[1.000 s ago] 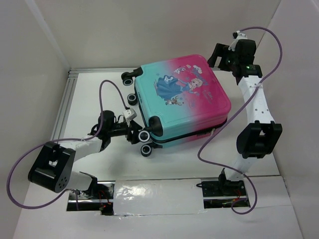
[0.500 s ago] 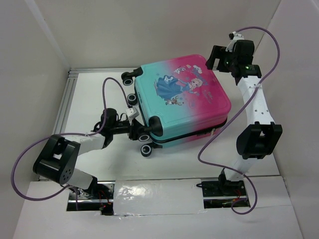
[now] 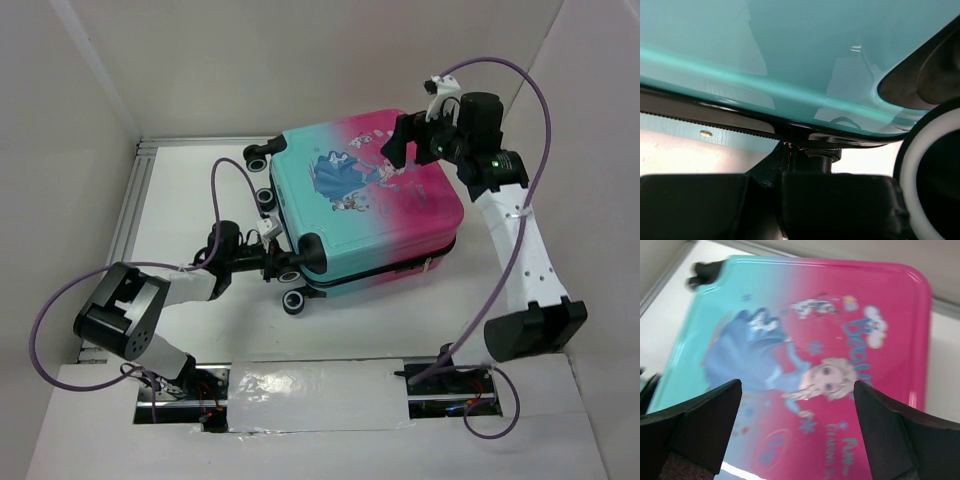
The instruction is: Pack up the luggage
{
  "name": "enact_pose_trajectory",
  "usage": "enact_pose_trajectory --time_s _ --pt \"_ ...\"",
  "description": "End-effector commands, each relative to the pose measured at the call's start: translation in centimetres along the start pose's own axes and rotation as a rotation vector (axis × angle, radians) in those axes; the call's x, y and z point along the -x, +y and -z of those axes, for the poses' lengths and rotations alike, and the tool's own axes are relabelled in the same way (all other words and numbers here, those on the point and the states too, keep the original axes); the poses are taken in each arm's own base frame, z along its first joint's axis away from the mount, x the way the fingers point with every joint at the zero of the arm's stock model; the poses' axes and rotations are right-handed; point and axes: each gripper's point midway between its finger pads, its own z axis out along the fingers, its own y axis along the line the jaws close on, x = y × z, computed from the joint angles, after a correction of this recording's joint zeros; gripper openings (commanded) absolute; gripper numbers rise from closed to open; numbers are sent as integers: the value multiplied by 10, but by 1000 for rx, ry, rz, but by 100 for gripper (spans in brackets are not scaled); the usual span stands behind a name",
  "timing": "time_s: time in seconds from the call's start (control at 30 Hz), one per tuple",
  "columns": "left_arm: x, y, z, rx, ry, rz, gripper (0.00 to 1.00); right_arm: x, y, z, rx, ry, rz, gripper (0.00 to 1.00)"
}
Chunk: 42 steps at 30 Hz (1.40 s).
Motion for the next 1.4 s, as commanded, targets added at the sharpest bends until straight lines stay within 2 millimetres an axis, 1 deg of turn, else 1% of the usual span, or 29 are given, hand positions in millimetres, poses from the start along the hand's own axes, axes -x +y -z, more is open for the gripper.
enact_pose_trajectory --time_s 0.0,0.1,0.13,0.17,0.2,0.23,0.27,0.3,0.33,0.37,0.4,0.47,0.5,0.53,0.63,0.67,0.73,0.77,0.8,0.87,0.9,0.93,0.97,1.03,1.07,1.1,1.17,1.23,1.37 --pt "20 10 -2 65 -85 -56 0 1 51 29 159 -26 108 99" --pt "33 7 1 73 -114 -74 0 -29 85 37 286 26 115 98" --pt "31 3 3 63 -112 -58 0 -39 91 38 307 45 111 96" --pt "39 -3 6 51 -131 -60 0 -59 98 40 338 80 100 92" --pt "40 -7 8 40 -135 -66 0 -70 103 41 351 108 95 90" --pt "39 -9 9 40 -127 -45 0 -85 114 40 382 151 92 87" --pt "45 -15 11 47 -133 -44 0 -99 118 42 385 189 80 83" --pt "46 -16 12 67 -125 -22 0 -105 125 44 403 211 89 74" --pt "43 -15 13 103 -109 7 0 -124 133 49 419 280 92 69" --pt "36 -17 13 135 -70 51 0 -133 134 52 407 307 106 62" --pt "43 -15 18 196 -86 62 0 -141 141 56 422 328 127 49" --pt "36 -20 22 228 -46 104 0 -151 148 66 438 340 140 38" --pt "35 -24 23 227 -36 105 0 -149 153 70 452 330 151 33" --pt "40 -30 26 229 -49 106 0 -148 164 72 490 312 168 24" --pt "33 -36 29 246 -48 113 0 -141 192 88 607 262 188 14" --pt "28 -41 28 234 -49 118 0 -145 199 90 640 265 191 11" --pt "28 -47 24 218 -55 117 0 -155 208 92 678 289 189 10" --pt "25 -49 23 217 -55 113 0 -156 216 93 690 284 199 8" --pt "21 -52 20 216 -44 122 0 -166 216 87 675 316 203 6" --pt "15 -55 13 213 -27 133 0 -178 226 89 699 362 218 3" --pt "14 -64 7 190 -22 120 0 -191 227 86 698 398 220 1" --pt "10 -62 4 212 -17 129 0 -195 231 87 708 407 218 0" --pt "15 -65 1 205 -36 115 0 -200 239 89 729 406 237 0" --pt "13 -67 -4 217 -39 121 0 -213 241 86 711 430 239 0" --pt "7 -64 -5 230 -31 141 0 -217 248 87 721 438 247 0" --pt "3 -64 -7 233 -33 138 0 -223 248 87 719 452 254 0" --pt "6 -61 -8 251 -52 162 0 -227 253 84 701 454 259 0" --pt "6 -58 -9 261 -65 158 0 -242 248 73 650 483 265 0" --pt "12 -45 -5 317 -103 141 0 -237 242 40 508 428 226 0"
